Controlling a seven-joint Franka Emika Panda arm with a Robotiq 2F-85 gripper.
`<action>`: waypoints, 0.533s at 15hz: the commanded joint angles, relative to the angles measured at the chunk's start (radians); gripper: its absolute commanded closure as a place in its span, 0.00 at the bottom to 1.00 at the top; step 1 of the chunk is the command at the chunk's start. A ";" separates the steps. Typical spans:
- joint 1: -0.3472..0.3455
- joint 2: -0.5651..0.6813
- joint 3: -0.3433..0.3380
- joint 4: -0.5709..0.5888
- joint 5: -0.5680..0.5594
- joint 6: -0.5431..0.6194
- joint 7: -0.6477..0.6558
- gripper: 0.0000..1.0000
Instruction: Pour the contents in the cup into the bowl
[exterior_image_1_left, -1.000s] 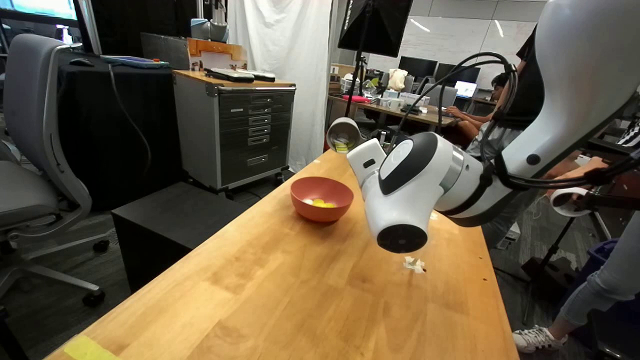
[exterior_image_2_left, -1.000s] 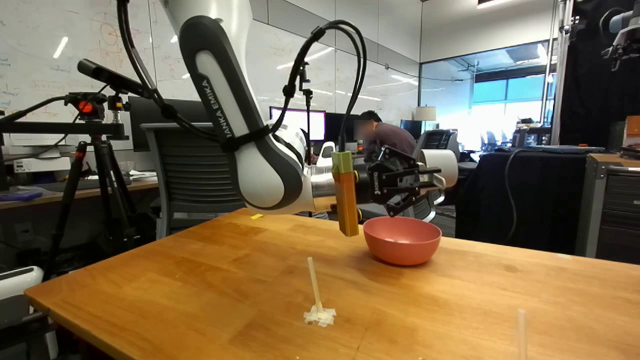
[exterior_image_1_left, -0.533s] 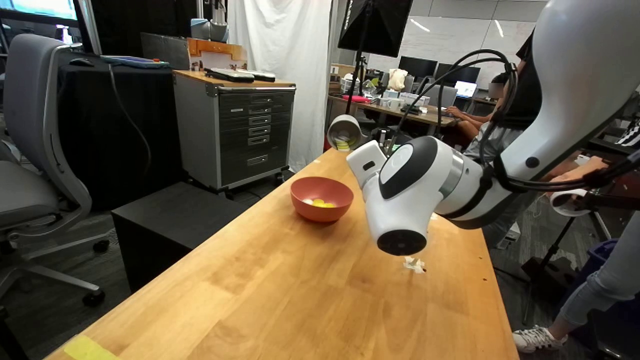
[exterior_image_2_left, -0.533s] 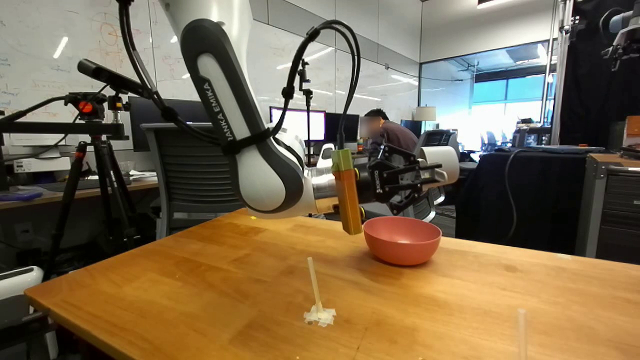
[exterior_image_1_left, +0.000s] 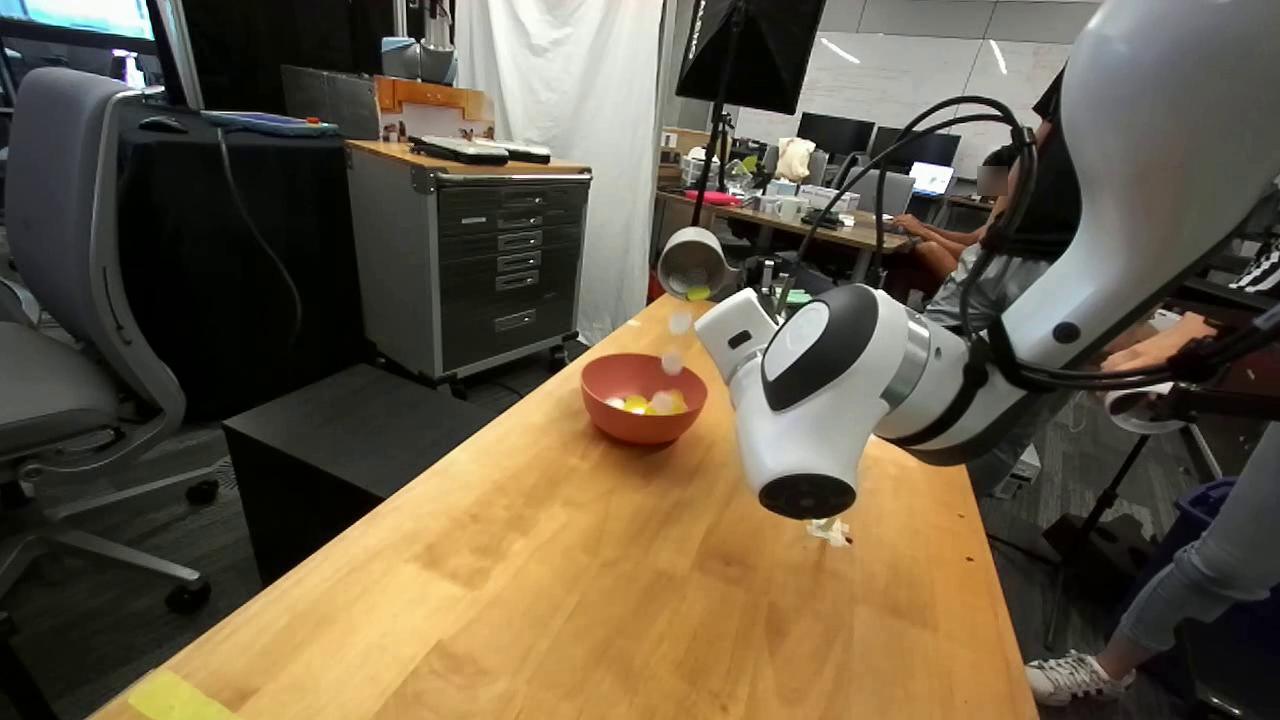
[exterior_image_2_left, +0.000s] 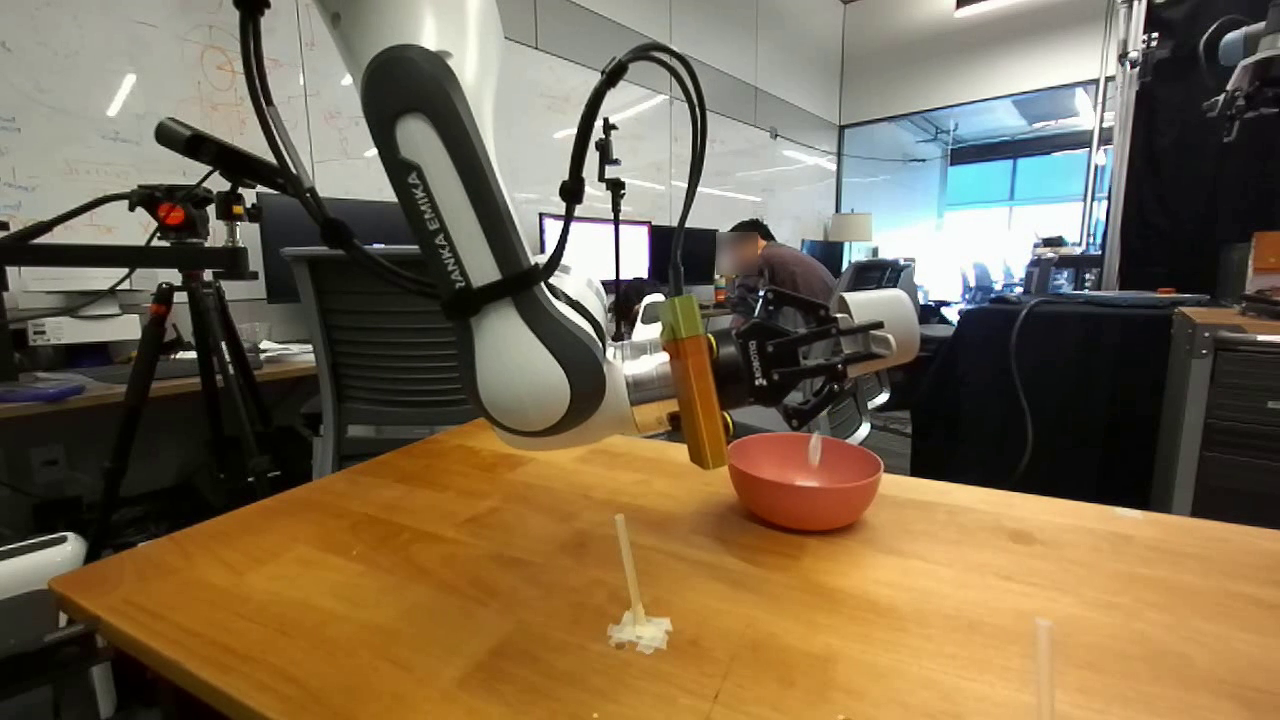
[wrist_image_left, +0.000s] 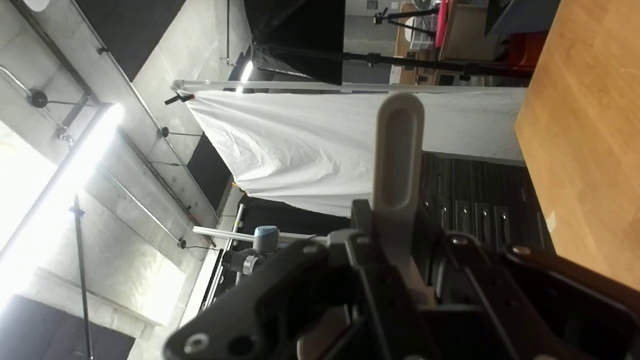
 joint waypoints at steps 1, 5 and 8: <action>-0.006 -0.007 0.007 -0.018 -0.042 -0.058 -0.028 0.88; -0.007 -0.007 0.003 -0.029 -0.063 -0.079 -0.039 0.88; -0.008 -0.008 0.000 -0.035 -0.082 -0.097 -0.053 0.88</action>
